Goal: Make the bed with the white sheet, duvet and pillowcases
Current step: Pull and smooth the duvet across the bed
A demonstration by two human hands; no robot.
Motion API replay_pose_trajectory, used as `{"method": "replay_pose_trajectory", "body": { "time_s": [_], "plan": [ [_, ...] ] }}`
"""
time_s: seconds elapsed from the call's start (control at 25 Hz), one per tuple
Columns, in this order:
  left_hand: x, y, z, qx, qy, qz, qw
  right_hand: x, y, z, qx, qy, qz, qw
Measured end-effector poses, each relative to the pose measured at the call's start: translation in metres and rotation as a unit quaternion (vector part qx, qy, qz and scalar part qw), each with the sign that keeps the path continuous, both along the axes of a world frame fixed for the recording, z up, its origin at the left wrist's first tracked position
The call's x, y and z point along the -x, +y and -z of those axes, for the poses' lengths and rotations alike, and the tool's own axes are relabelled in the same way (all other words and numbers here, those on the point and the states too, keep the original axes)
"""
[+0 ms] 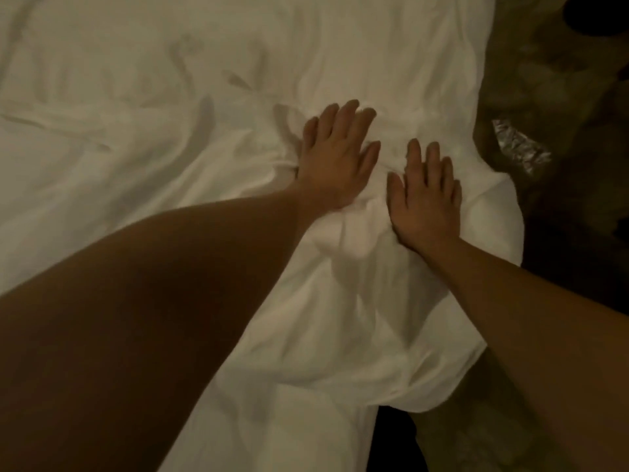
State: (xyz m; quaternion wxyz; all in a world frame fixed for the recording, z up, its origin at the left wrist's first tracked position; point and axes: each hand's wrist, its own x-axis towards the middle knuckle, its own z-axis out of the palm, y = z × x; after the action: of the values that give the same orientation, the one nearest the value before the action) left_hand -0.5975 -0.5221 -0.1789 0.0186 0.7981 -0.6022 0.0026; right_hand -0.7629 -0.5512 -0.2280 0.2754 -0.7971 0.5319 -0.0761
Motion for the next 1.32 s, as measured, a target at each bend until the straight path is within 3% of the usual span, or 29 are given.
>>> {"method": "replay_pose_trajectory", "body": {
  "time_s": [0.36,0.6,0.76,0.92,1.12,1.32],
  "plan": [
    [0.057,0.109,-0.021,0.02,0.101,0.073,0.992,0.045,0.136,-0.033,-0.021,-0.002,-0.018,1.0],
    [0.07,0.212,0.0,-0.091,0.014,0.083,0.992,0.089,0.221,-0.02,0.007,0.052,-0.056,0.997],
    [0.068,0.208,0.034,-0.071,0.013,0.06,0.996,0.098,0.22,0.007,0.018,0.052,-0.028,0.998],
    [0.067,0.207,0.069,-0.03,-0.051,0.064,0.996,0.089,0.219,0.045,0.061,0.005,-0.005,0.998],
    [0.098,0.209,0.064,-0.019,-0.124,-0.03,0.992,0.094,0.225,0.067,0.09,-0.098,0.008,0.991],
    [0.133,0.256,0.063,0.059,-0.004,-0.136,0.989,0.15,0.242,0.097,0.043,-0.146,0.043,0.987]
  ]
}}
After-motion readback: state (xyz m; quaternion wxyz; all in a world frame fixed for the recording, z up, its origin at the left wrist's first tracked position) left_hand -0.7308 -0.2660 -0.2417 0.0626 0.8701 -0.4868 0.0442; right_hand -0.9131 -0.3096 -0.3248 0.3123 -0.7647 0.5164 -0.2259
